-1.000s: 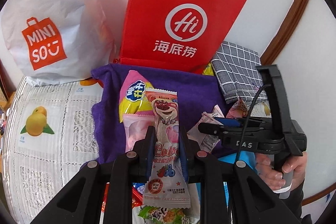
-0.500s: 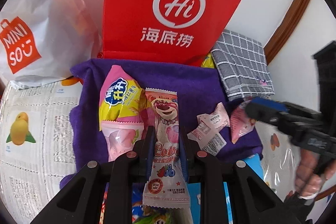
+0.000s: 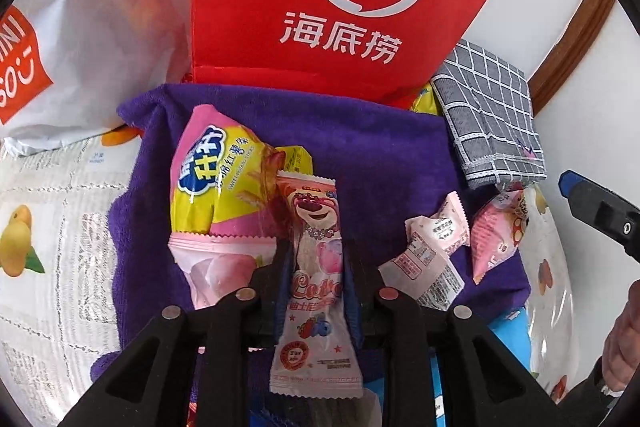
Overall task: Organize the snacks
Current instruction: 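Open both grippers to drop the white packet and Lotso bar on the towel, then lower the right gripper and grasp the yellow cracker bag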
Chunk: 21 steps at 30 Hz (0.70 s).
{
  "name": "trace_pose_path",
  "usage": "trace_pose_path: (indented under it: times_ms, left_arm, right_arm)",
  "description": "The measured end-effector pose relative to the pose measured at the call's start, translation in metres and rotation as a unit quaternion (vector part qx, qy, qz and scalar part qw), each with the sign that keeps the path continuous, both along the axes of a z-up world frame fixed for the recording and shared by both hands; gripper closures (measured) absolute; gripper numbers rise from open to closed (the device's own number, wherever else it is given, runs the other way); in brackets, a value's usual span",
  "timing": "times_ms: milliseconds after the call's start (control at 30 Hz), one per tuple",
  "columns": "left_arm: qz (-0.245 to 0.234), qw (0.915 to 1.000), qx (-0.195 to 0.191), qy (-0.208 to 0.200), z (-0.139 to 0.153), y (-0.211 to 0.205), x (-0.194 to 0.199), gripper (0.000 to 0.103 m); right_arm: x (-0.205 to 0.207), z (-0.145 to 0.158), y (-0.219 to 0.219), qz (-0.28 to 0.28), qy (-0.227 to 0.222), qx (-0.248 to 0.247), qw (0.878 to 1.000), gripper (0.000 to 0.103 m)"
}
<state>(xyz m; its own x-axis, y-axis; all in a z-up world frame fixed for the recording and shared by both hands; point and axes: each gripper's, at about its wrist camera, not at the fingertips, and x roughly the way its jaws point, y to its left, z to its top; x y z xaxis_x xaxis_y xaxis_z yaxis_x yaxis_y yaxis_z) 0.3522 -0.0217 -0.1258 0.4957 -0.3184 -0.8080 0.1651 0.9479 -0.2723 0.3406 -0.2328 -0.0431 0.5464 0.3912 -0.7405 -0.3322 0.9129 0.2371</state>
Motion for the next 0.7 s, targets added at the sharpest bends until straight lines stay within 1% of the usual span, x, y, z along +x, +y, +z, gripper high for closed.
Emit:
trace_pose_path:
  times_ms: [33, 100, 133, 167, 200, 333, 467, 567, 700]
  left_arm:
    - [-0.001, 1.0000, -0.001, 0.001, 0.000, -0.001, 0.000, 0.078]
    - [0.000, 1.0000, -0.002, 0.000, 0.003, -0.001, -0.001, 0.070]
    - [-0.001, 1.0000, -0.004, -0.002, 0.005, 0.000, -0.003, 0.068]
    - [-0.002, 1.0000, -0.005, -0.006, 0.009, 0.000, -0.005, 0.063]
    - [-0.002, 0.9999, -0.004, -0.011, 0.012, 0.000, -0.007, 0.062]
    - [0.000, 0.9994, 0.012, -0.033, 0.028, 0.005, -0.019, 0.062]
    - [0.004, 0.9990, 0.014, -0.043, 0.043, 0.016, -0.034, 0.062]
    - [0.012, 0.9989, 0.008, -0.045, 0.051, 0.030, -0.050, 0.062]
    - [0.030, 0.9988, 0.004, -0.038, 0.055, 0.050, -0.072, 0.062]
  right_arm:
    - [0.000, 0.000, 0.000, 0.001, 0.000, 0.000, 1.000, 0.056]
    - [-0.001, 0.001, 0.000, 0.001, 0.000, -0.001, 1.000, 0.056]
    - [-0.001, 0.001, 0.001, 0.001, -0.001, -0.002, 1.000, 0.056]
    - [-0.002, 0.002, 0.002, 0.003, -0.001, -0.002, 1.000, 0.056]
    - [-0.003, 0.002, 0.003, 0.004, -0.002, -0.001, 1.000, 0.056]
    - [-0.008, 0.007, 0.009, 0.011, -0.010, -0.006, 1.000, 0.056]
    - [-0.016, 0.014, 0.014, 0.018, -0.020, -0.008, 1.000, 0.056]
    - [-0.024, 0.022, 0.019, 0.024, -0.031, -0.005, 0.999, 0.056]
    - [-0.038, 0.035, 0.026, 0.032, -0.051, -0.003, 0.998, 0.056]
